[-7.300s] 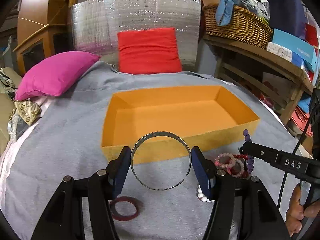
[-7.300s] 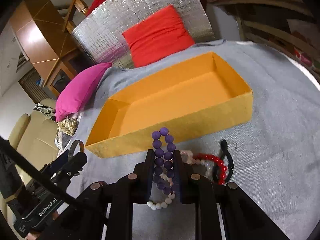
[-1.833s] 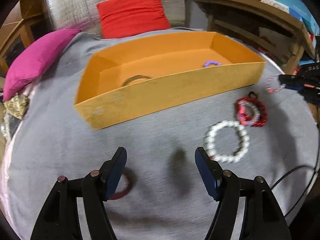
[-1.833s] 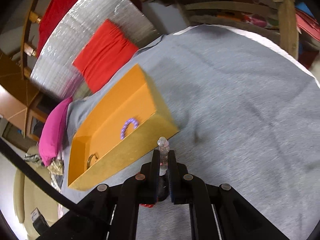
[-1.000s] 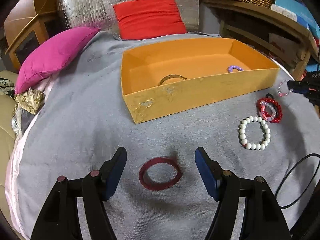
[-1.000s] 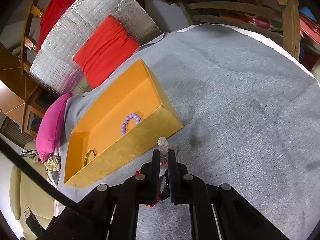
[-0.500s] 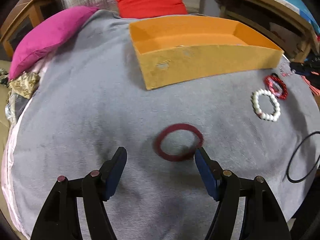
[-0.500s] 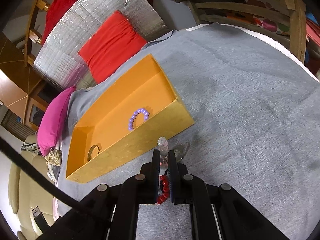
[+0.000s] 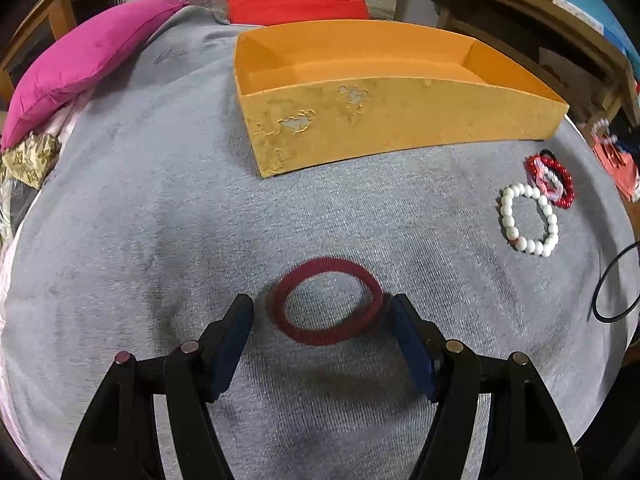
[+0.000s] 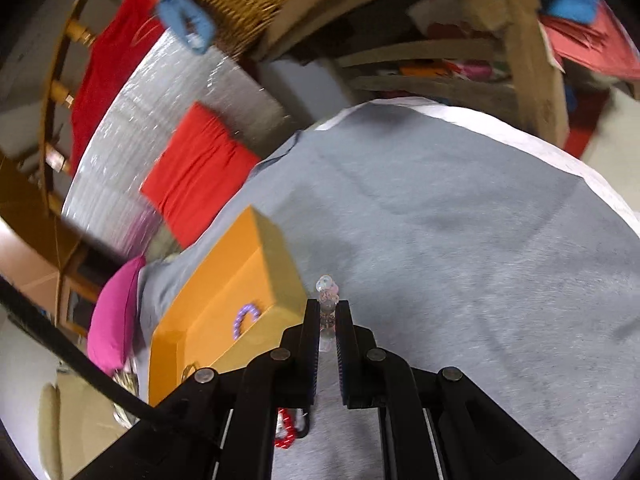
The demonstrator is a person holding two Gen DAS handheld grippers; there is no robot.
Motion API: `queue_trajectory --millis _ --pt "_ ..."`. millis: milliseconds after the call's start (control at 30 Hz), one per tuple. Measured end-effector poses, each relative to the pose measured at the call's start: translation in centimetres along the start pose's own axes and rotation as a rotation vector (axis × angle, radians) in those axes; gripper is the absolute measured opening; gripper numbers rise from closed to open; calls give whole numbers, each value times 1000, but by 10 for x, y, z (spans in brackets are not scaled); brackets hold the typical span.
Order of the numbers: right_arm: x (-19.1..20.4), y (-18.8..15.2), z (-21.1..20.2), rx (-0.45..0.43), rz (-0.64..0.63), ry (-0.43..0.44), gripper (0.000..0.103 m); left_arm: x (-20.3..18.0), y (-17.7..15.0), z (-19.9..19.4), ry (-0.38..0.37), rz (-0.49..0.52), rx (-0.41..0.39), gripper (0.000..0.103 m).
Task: Organize jewelry
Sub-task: 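Grasp the dark red fabric ring with the left gripper while the right lifts the clear bracelet, then carry the red ring and clear bracelet over the orange box with both grippers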
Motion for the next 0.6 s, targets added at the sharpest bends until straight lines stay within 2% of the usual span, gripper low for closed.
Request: queue_trajectory --millis 33,100,233,300,433,500,600 --pt "-4 3 -2 -3 16 8 9 -1 1 1 -3 -3 -2 69" --pt "-7 7 -4 -6 31 28 9 -5 5 2 -19 -2 -11 56" --pt "-6 10 -8 -15 25 44 9 -15 11 3 -8 29 -35 45" --pt "-4 8 -7 -8 25 54 9 -18 14 3 -18 32 -42 35" --pt "0 5 -4 6 3 58 9 -22 17 4 -23 45 -48 27" --pt "4 1 -2 15 -7 60 9 -25 19 3 -36 44 -51 20" --pt "9 -4 2 28 -19 66 9 -27 18 2 -45 52 -57 19"
Point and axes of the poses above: each gripper's, at about its wrist camera, not at the fingertips, and z roughly the way its jaws point, x to its left, y to its top, the point moved 7 cm from there along z, roughly the way its jaws point, and after that the axes turned 5 degrees about y, right-handed, at the moved point
